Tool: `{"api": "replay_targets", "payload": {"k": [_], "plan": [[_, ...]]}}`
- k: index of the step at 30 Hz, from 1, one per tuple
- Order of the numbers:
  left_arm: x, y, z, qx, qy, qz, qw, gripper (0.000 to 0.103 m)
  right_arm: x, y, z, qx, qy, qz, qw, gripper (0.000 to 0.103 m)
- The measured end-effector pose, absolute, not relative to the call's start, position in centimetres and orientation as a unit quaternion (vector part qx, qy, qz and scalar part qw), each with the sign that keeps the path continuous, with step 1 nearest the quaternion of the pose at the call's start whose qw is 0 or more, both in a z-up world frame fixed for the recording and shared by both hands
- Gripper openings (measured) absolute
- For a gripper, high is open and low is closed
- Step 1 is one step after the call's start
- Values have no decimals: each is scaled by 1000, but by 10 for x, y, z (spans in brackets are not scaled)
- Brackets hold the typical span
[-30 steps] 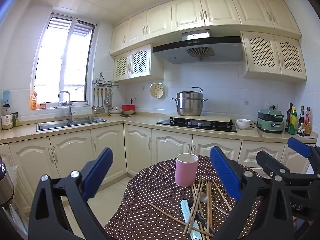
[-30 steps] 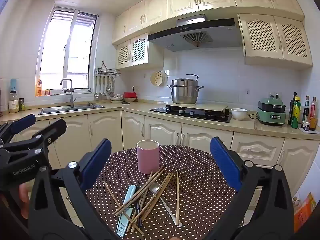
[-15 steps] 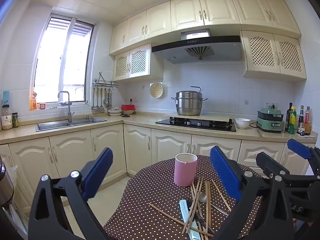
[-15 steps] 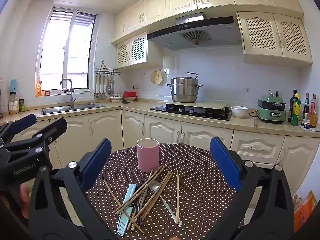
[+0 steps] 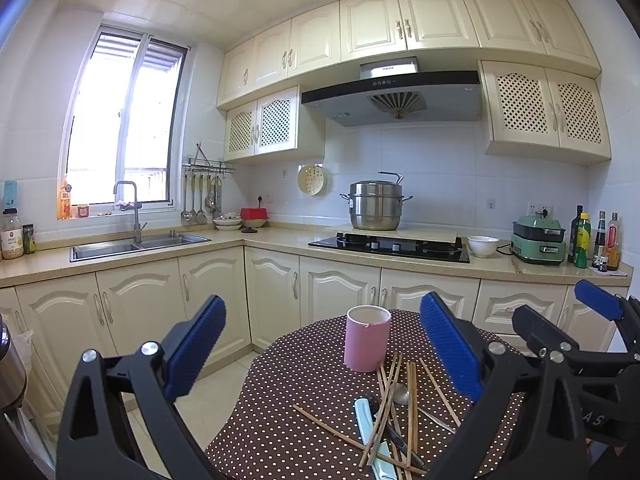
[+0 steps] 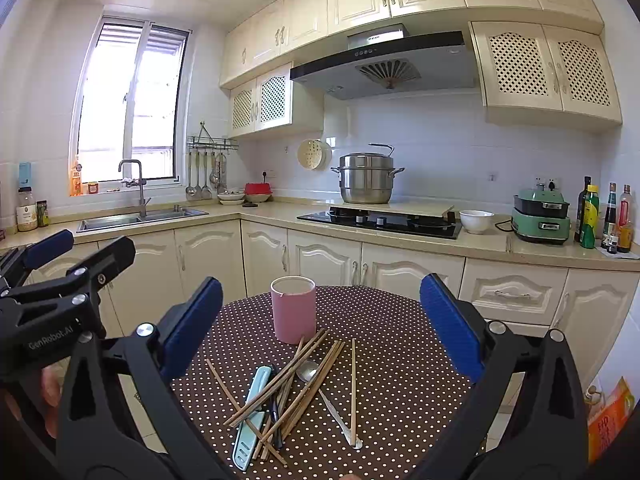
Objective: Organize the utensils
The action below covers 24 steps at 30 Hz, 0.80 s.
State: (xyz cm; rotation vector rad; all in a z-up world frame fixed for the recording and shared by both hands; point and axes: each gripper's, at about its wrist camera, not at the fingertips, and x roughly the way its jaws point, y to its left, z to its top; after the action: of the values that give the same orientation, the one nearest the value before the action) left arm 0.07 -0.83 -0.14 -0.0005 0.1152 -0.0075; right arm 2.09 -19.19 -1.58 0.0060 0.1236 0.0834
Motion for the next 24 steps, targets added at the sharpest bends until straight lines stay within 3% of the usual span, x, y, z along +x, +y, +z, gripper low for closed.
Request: {"api": "replay_targets", "payload": {"k": [24], "plan": [[0,-13,-4,9,61,-3,998,96,22,-200,-18,13,70,40,997,97]]}}
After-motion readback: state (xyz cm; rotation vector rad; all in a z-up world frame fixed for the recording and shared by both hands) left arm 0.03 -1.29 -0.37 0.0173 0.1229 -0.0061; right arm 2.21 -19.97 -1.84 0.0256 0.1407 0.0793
